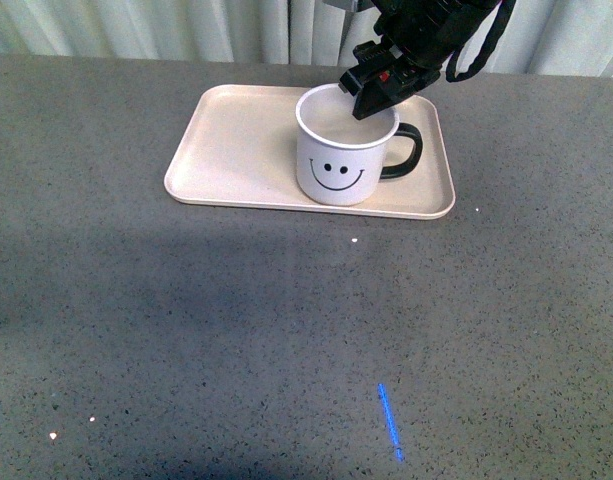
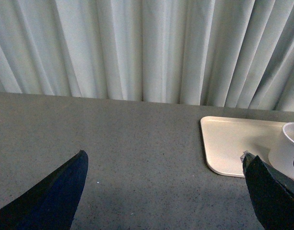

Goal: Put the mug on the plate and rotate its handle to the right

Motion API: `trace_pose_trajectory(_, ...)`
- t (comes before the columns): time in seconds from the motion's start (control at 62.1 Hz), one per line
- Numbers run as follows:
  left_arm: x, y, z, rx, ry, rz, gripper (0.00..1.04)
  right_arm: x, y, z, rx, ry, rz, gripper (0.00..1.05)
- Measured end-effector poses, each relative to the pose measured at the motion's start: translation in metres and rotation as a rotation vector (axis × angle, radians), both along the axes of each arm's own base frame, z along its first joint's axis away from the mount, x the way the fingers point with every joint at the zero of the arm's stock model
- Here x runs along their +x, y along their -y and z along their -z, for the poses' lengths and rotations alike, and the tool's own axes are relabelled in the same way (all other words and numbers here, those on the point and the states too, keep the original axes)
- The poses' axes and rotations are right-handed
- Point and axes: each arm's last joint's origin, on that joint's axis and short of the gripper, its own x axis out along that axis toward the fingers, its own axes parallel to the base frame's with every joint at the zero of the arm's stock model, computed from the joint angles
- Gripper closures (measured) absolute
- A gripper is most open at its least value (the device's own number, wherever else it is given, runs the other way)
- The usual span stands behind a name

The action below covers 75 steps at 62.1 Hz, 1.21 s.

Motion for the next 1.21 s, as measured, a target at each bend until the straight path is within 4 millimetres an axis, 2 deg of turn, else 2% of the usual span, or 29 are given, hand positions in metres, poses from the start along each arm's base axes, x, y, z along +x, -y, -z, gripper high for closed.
trace_pose_trajectory(0.161, 0.0, 0.0, 0.0, 0.0, 0.0, 0.0, 0.09, -0.001, -0.002, 0.0, 0.006, 0.0, -0.039, 0.72)
trace_pose_trajectory(0.322, 0.0, 0.0, 0.0, 0.0, 0.0, 0.0, 0.09, 0.003, -0.002, -0.009, 0.016, 0.038, -0.052, 0.48)
trace_pose_trajectory(0.419, 0.0, 0.0, 0.0, 0.0, 0.0, 0.0, 0.09, 0.007, -0.001, -0.022, 0.051, 0.096, -0.055, 0.34)
trace_pose_trajectory(0.579, 0.0, 0.0, 0.0, 0.0, 0.0, 0.0, 0.09, 0.005, 0.004, -0.061, 0.077, 0.237, -0.053, 0.08)
trace_pose_trajectory(0.612, 0.0, 0.0, 0.0, 0.0, 0.0, 0.0, 0.09, 0.003, 0.005, -0.069, 0.08, 0.254, -0.052, 0.09)
trace_pose_trajectory(0.708, 0.0, 0.0, 0.0, 0.0, 0.0, 0.0, 0.09, 0.002, 0.005, -0.073, 0.081, 0.262, -0.05, 0.09)
trace_pose_trajectory(0.757, 0.0, 0.0, 0.0, 0.0, 0.0, 0.0, 0.09, 0.003, 0.006, -0.069, 0.054, 0.348, 0.059, 0.14)
trace_pose_trajectory(0.805, 0.0, 0.0, 0.0, 0.0, 0.0, 0.001, 0.09, -0.002, 0.01, -0.06, 0.037, 0.525, 0.29, 0.23)
trace_pose_trajectory(0.821, 0.0, 0.0, 0.0, 0.0, 0.0, 0.0, 0.09, -0.003, 0.011, -0.059, 0.033, 0.542, 0.299, 0.24)
trace_pose_trajectory(0.853, 0.0, 0.0, 0.0, 0.0, 0.0, 0.0, 0.09, -0.012, 0.015, -0.054, 0.079, 0.622, 0.41, 0.29)
trace_pose_trajectory(0.885, 0.0, 0.0, 0.0, 0.0, 0.0, 0.0, 0.09, -0.03, 0.022, -0.05, 0.166, 0.747, 0.518, 0.37)
trace_pose_trajectory(0.982, 0.0, 0.0, 0.0, 0.0, 0.0, 0.0, 0.09, -0.077, 0.039, -0.055, 0.337, 0.939, 0.589, 0.55)
trace_pose_trajectory(1.111, 0.0, 0.0, 0.0, 0.0, 0.0, 0.0, 0.09, -0.128, 0.057, -0.056, 0.41, 1.014, 0.621, 0.76)
trace_pose_trajectory(1.207, 0.0, 0.0, 0.0, 0.0, 0.0, 0.0, 0.09, -0.161, 0.065, -0.04, 0.406, 0.977, 0.627, 0.93)
